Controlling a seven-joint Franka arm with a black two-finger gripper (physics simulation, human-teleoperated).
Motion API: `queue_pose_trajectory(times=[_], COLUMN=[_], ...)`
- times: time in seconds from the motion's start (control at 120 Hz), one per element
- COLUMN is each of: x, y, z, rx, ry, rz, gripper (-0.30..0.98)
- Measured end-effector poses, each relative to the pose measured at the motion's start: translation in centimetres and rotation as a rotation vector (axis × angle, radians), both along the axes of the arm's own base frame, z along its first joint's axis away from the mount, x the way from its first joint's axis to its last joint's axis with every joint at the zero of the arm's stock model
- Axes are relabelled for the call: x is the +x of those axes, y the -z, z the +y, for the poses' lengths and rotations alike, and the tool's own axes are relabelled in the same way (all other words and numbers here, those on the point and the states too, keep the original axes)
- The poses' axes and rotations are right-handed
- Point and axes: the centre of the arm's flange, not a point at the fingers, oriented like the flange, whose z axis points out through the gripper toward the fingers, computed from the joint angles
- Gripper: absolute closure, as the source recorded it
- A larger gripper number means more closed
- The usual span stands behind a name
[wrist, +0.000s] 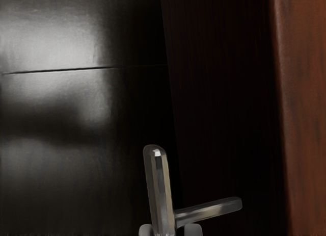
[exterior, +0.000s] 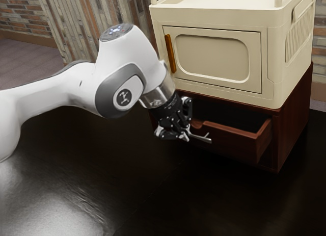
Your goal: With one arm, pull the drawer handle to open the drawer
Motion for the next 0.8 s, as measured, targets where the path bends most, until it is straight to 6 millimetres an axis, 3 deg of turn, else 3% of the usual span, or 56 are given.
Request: queue_pose_trajectory(times=[0.342,0.8], x=[-1.5,-5.2], y=[0.1,-0.5], z=[-0.1,-0.4], rx=[0.005,0.013], ry=[0.000,0.003], rz=[-0.010,-0.043], gripper=[0.79,0.79])
